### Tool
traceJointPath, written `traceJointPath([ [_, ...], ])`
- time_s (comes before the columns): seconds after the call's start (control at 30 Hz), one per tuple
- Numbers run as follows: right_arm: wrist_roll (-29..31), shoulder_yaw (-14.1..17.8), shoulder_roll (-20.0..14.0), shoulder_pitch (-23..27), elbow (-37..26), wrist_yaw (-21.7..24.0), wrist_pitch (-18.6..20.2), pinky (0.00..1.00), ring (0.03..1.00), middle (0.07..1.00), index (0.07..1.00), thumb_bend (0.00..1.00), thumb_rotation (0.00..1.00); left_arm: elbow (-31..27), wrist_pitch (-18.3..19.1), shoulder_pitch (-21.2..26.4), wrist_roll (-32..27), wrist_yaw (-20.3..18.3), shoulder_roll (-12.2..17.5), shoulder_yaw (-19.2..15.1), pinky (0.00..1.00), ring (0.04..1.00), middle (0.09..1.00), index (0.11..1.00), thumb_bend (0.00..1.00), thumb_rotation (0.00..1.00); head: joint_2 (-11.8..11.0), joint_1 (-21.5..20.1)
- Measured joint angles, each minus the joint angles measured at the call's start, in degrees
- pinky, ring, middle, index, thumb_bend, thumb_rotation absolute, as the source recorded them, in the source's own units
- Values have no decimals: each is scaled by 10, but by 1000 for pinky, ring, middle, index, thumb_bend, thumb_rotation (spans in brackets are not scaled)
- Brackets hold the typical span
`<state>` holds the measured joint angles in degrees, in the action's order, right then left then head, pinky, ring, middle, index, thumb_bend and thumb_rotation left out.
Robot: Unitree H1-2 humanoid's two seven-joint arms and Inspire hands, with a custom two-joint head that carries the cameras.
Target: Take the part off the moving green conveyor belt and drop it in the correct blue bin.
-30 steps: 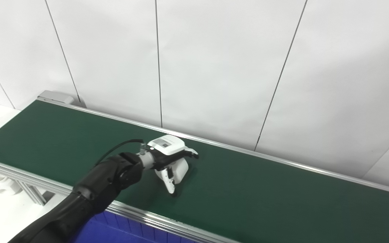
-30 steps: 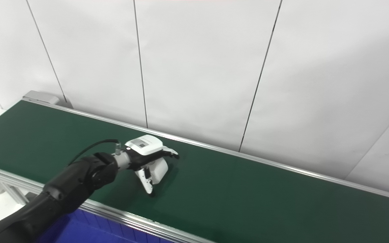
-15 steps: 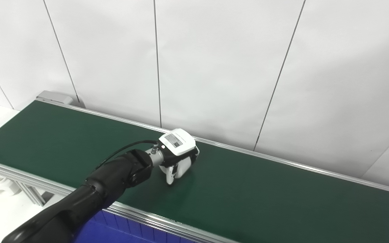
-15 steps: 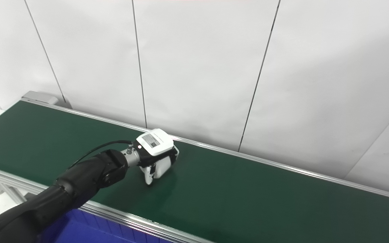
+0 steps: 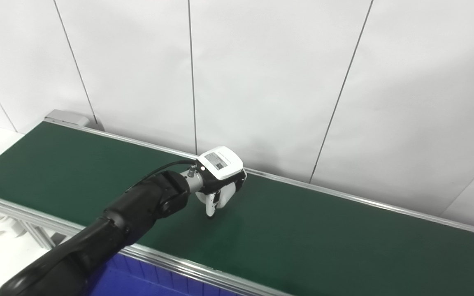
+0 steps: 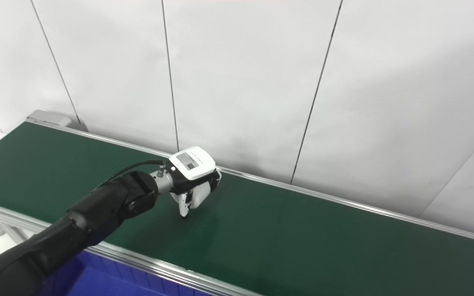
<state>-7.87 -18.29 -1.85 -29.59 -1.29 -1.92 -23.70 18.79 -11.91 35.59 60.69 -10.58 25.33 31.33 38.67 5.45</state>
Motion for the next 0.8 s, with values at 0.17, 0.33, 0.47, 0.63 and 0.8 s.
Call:
traceJointPath([
  [0.17, 0, -2, 0, -5, -42, 7, 7, 950, 957, 982, 1000, 901, 1000, -173, 28, -15, -70, -102, 2, -48, 424, 427, 497, 495, 504, 0, 81, 22],
  [0.33, 6, -2, -3, -11, -106, 19, 38, 940, 960, 984, 1000, 872, 1000, -323, 54, -42, -132, -189, 6, -82, 394, 397, 471, 520, 501, 0, 132, 43],
  [0.47, 13, 4, -13, -15, -156, 31, 80, 897, 940, 974, 1000, 861, 1000, -407, 76, -102, -151, -250, 27, -101, 396, 420, 484, 508, 503, 0, 153, 53],
  [0.63, 17, 8, -15, -13, -179, 37, 103, 865, 924, 965, 999, 873, 1000, -486, 87, -183, -156, -271, 41, -135, 385, 405, 485, 513, 503, 0, 156, 62],
  [0.8, 27, 14, -16, -14, -179, 38, 107, 864, 920, 959, 997, 858, 997, -547, 86, -271, -169, -282, 57, -167, 405, 435, 521, 470, 503, 0, 153, 73],
])
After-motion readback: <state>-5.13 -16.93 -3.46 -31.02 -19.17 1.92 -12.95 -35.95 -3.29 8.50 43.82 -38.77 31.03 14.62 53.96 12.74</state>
